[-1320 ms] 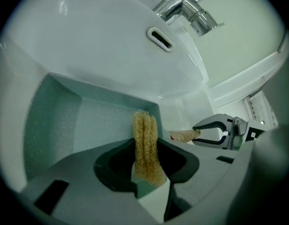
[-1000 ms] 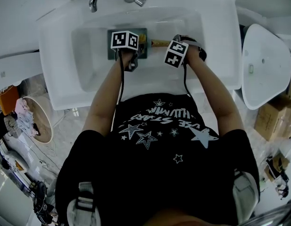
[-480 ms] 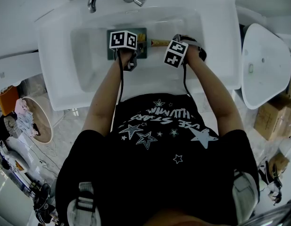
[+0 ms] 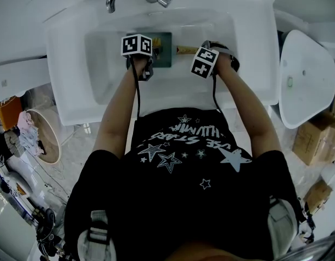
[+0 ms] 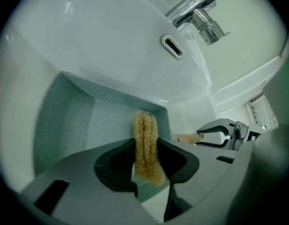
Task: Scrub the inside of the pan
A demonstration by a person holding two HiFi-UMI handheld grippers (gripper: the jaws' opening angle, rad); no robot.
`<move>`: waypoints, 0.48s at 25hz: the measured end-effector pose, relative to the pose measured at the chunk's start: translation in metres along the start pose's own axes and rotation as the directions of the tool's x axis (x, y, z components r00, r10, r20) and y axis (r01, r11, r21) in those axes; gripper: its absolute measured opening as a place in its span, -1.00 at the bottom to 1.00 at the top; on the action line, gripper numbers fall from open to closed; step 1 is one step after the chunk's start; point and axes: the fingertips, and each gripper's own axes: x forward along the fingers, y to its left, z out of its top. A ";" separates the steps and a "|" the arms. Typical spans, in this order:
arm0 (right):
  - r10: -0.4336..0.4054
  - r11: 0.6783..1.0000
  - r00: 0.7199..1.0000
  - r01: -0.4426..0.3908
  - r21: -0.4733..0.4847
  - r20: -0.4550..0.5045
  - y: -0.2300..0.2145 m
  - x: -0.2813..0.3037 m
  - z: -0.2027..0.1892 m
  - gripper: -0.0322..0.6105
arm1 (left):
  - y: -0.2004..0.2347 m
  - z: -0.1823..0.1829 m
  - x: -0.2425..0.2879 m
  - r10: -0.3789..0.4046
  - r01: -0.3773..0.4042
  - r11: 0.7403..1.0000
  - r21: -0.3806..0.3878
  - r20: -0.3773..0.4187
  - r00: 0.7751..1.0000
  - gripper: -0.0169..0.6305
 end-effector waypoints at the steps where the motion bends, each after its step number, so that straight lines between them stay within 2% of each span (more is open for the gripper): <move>1: 0.000 1.000 1.000 0.000 0.000 -0.001 0.000 0.000 0.000 -0.51 | 0.004 0.001 -0.002 0.008 -0.008 1.000 -0.002 0.002 1.000 -0.53; 12: -0.002 1.000 1.000 0.002 0.010 -0.004 0.001 -0.001 -0.001 -0.51 | 0.039 -0.001 -0.021 0.132 -0.132 0.991 0.005 -0.021 0.991 -0.53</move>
